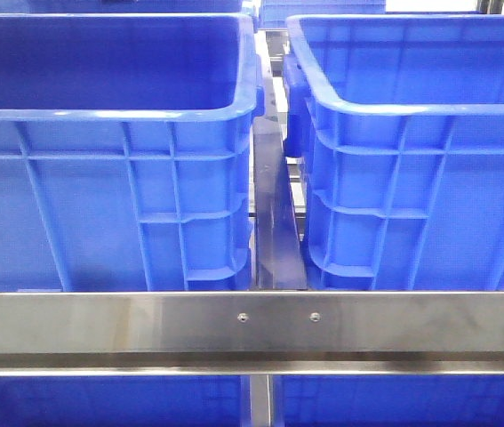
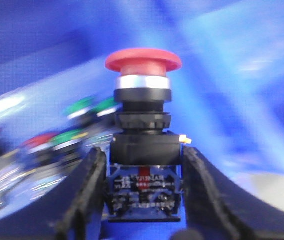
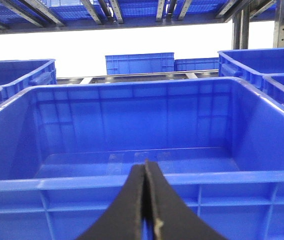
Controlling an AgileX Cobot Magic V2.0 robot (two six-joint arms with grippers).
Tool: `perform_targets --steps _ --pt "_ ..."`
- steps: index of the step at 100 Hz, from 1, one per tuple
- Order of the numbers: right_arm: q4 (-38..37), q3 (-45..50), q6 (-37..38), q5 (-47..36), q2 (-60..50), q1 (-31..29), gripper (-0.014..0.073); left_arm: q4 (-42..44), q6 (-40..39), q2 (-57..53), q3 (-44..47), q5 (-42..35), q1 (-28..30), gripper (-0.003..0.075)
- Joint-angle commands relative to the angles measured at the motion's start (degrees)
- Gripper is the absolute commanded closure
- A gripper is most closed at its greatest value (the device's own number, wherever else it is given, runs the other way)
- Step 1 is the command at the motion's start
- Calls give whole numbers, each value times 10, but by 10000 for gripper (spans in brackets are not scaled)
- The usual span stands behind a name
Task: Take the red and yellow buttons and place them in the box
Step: 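Hand the red button from the left gripper to the right gripper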
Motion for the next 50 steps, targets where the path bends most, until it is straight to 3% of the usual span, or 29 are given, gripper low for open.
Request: perform_targets --steps 1,20,32,50 --pt "0 -11 -3 -48 -15 -3 662 -9 7 -37 -16 -30 -40 739" --pt "0 -12 -3 -49 -15 -3 662 3 15 -52 -16 -27 -126 739" --pt "8 -33 -3 -40 -15 -3 662 6 15 -52 -16 -25 -151 739" --pt "9 -140 -3 76 -4 -3 662 6 15 -52 -16 -18 -154 739"
